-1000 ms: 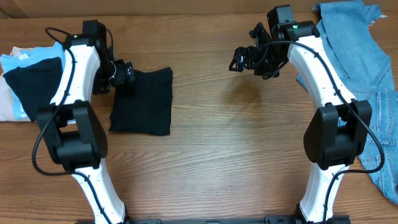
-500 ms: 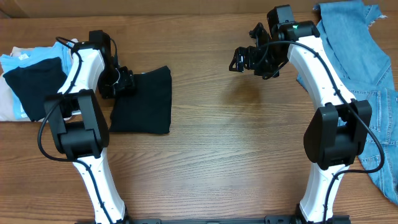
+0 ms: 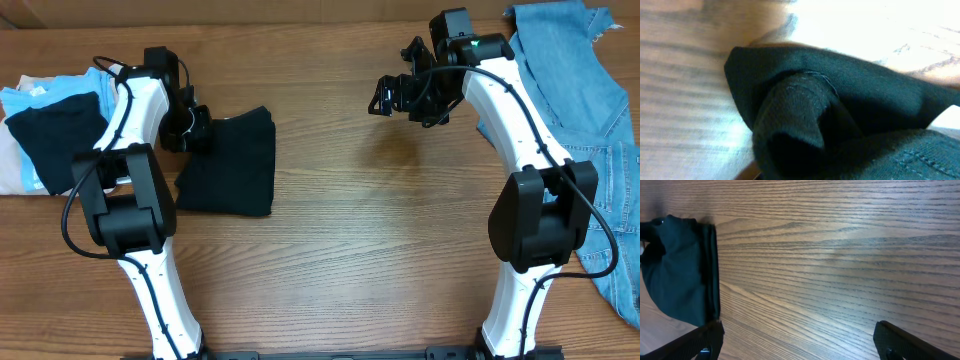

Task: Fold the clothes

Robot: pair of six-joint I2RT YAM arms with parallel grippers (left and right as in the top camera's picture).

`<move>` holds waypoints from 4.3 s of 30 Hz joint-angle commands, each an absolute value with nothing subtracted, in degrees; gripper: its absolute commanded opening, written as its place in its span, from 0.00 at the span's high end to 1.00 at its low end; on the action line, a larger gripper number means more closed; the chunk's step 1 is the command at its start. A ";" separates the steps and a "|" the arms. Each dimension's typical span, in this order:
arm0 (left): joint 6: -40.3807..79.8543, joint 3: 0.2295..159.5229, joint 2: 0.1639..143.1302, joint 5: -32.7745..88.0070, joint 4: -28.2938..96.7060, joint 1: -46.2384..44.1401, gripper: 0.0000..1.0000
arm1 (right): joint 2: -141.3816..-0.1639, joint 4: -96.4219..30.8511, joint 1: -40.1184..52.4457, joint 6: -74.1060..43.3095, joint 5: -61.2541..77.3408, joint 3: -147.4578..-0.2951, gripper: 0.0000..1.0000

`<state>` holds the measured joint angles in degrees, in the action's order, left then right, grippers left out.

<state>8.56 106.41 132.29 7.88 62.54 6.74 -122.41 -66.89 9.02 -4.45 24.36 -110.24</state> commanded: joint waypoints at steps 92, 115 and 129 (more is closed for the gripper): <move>3.14 116.64 101.93 7.22 60.16 16.16 0.00 | -121.10 -63.53 8.86 -3.62 10.74 -114.06 0.00; 3.77 116.46 99.77 6.55 85.41 2.90 0.00 | -112.40 -72.51 8.86 -3.25 8.40 -124.55 0.00; 2.35 97.27 74.56 2.39 72.64 -0.93 0.00 | -101.62 -74.61 8.91 -7.55 4.89 -117.51 0.00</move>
<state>2.79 103.44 77.95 3.66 73.82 -0.93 -105.86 -74.91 9.02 -6.44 6.57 -120.09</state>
